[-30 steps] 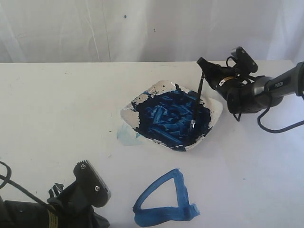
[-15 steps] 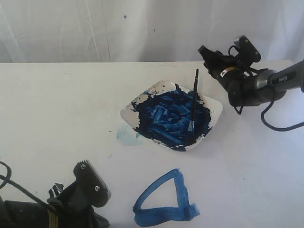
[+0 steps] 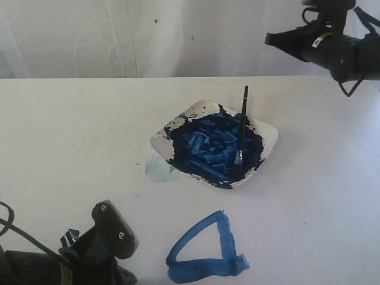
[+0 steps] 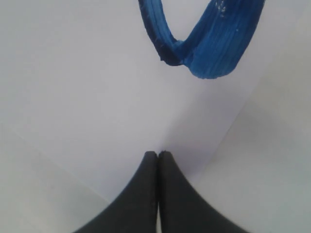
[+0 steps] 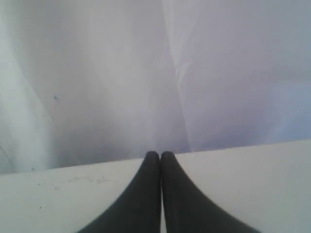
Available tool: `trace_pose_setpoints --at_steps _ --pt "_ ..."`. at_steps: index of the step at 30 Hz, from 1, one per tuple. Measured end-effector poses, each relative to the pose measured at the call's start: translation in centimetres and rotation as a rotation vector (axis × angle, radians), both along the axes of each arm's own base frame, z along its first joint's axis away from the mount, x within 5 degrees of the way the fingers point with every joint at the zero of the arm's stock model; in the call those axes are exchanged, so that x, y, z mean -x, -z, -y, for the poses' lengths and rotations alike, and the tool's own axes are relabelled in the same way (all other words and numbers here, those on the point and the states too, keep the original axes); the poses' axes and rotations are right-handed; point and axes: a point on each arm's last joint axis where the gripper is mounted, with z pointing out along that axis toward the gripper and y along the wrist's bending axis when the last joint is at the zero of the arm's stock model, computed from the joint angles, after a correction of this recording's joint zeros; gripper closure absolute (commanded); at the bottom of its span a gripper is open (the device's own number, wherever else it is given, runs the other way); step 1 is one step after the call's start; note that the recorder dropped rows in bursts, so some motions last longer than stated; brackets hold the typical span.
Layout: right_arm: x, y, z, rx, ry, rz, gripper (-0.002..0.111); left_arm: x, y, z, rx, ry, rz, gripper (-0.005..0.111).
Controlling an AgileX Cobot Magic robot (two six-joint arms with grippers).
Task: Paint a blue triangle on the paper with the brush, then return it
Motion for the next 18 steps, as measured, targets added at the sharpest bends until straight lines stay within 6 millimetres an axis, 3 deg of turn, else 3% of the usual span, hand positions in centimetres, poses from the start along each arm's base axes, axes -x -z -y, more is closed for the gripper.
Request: trace_pose_setpoints --at_steps 10,14,18 --pt "1.0 2.8 2.8 0.156 -0.001 -0.036 0.108 0.0 0.0 0.0 0.000 0.000 0.000 0.107" --pt "3.7 3.3 3.6 0.158 0.000 -0.024 0.108 0.0 0.0 0.0 0.000 0.000 0.000 0.107" --pt "6.8 1.3 4.1 0.153 -0.008 0.054 0.108 0.0 0.0 0.0 0.000 0.000 0.000 0.107"
